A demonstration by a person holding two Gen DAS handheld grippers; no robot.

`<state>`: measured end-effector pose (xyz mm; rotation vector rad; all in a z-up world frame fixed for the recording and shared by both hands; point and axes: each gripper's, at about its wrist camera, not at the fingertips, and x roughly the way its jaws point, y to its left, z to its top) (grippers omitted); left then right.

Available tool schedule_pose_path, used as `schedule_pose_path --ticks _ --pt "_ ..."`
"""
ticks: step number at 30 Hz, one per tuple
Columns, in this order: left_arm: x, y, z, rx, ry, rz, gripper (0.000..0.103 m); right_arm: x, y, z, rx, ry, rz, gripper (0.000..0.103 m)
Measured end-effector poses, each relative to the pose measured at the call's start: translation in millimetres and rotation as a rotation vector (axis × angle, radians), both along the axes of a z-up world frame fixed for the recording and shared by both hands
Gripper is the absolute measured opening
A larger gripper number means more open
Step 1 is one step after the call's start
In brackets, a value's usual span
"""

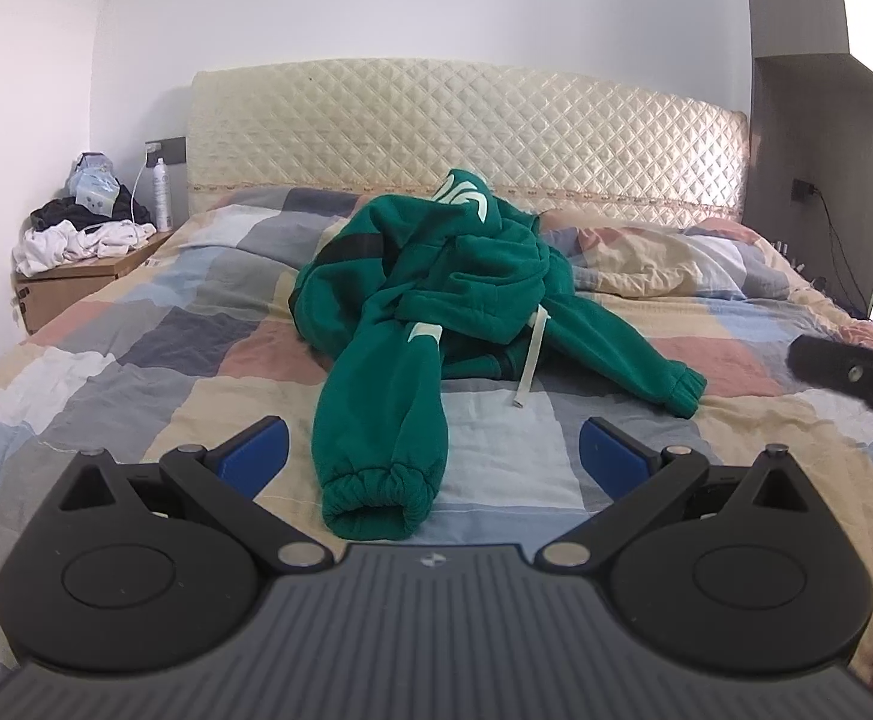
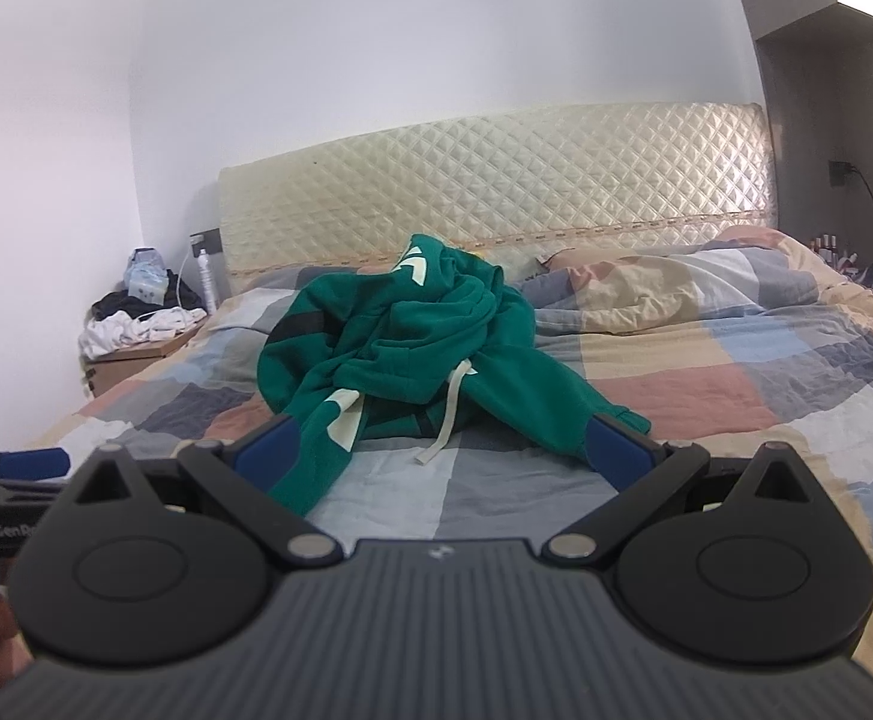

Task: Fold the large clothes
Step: 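Reach into the green hoodie and close the right gripper on its body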

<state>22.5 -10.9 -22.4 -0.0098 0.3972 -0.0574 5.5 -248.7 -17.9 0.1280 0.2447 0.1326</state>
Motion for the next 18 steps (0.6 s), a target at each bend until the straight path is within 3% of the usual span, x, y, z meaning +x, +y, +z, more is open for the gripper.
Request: schedule_pose_path --ticks 4,13,18 --pt "14 -3 3 -0.024 0.02 -0.012 0.103 -7 -8 8 0.038 -0.061 -0.061 0.103" --pt "82 -6 27 -0.123 0.032 -0.031 0.103 47 -22 18 0.158 0.047 -0.014 0.103" --pt "129 6 18 -0.142 0.057 -0.028 0.103 97 -15 21 0.151 0.088 -0.004 0.103"
